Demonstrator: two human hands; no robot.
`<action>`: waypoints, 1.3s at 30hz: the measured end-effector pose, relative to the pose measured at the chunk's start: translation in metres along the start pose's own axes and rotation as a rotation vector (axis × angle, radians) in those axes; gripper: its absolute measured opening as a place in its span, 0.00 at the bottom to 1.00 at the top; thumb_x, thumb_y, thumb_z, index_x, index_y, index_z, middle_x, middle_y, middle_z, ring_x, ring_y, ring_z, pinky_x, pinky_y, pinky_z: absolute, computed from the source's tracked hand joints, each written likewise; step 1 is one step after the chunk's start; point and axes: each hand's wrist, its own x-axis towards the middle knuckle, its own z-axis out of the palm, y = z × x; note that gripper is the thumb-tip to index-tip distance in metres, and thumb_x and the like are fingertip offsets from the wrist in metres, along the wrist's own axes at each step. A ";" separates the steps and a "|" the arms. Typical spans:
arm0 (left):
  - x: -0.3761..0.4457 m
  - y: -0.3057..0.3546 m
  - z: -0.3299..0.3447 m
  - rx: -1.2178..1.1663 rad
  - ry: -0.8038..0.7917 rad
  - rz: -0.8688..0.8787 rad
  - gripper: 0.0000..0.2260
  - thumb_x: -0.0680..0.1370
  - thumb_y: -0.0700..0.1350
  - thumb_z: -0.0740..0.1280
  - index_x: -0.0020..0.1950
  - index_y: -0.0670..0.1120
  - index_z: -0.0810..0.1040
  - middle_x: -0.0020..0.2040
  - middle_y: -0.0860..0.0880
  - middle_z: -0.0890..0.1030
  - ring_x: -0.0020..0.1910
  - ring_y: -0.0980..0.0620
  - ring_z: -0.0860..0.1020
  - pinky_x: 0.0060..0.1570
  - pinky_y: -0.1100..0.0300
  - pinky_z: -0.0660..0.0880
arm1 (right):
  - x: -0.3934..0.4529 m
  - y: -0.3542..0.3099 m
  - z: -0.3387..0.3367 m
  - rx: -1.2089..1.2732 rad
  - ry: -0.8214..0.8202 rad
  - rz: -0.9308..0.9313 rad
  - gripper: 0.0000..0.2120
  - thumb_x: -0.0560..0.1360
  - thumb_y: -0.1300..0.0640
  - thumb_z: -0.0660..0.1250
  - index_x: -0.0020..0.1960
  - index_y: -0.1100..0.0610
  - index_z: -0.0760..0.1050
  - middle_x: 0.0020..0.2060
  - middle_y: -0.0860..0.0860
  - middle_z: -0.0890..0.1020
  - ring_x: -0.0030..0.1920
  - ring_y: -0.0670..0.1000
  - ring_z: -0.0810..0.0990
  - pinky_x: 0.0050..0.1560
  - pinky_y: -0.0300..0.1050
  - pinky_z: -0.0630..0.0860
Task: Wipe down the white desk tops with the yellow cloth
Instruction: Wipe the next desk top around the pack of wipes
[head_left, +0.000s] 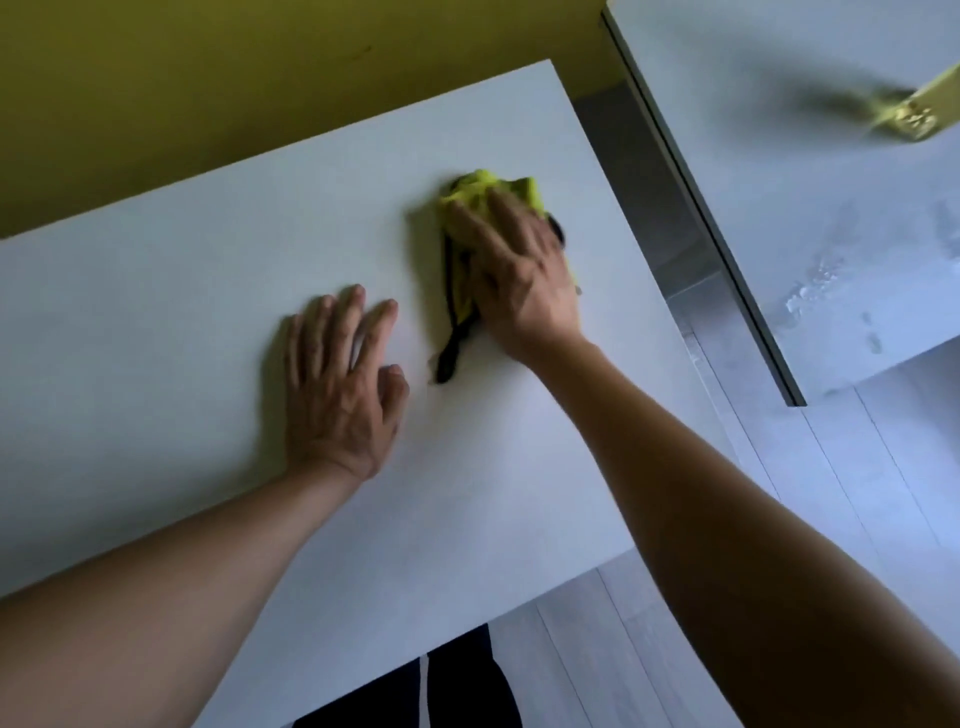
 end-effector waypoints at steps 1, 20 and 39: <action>0.000 0.001 0.001 -0.007 0.008 -0.003 0.27 0.81 0.49 0.61 0.81 0.48 0.69 0.81 0.42 0.66 0.79 0.34 0.63 0.80 0.36 0.55 | -0.004 0.017 -0.010 -0.009 0.056 0.115 0.25 0.78 0.54 0.59 0.75 0.50 0.72 0.75 0.61 0.69 0.75 0.65 0.67 0.75 0.61 0.64; 0.000 0.001 0.002 -0.021 0.031 -0.007 0.27 0.80 0.47 0.61 0.80 0.49 0.68 0.82 0.43 0.65 0.80 0.37 0.62 0.81 0.40 0.52 | -0.102 0.028 -0.047 -0.048 0.178 0.420 0.27 0.77 0.55 0.58 0.75 0.50 0.72 0.76 0.60 0.68 0.76 0.63 0.65 0.76 0.56 0.61; -0.002 0.001 0.003 0.033 -0.010 -0.029 0.27 0.81 0.49 0.57 0.81 0.51 0.66 0.83 0.44 0.63 0.82 0.39 0.59 0.81 0.45 0.48 | -0.208 0.033 -0.082 -0.104 0.214 0.588 0.26 0.78 0.57 0.57 0.76 0.50 0.71 0.76 0.59 0.67 0.76 0.62 0.65 0.74 0.61 0.62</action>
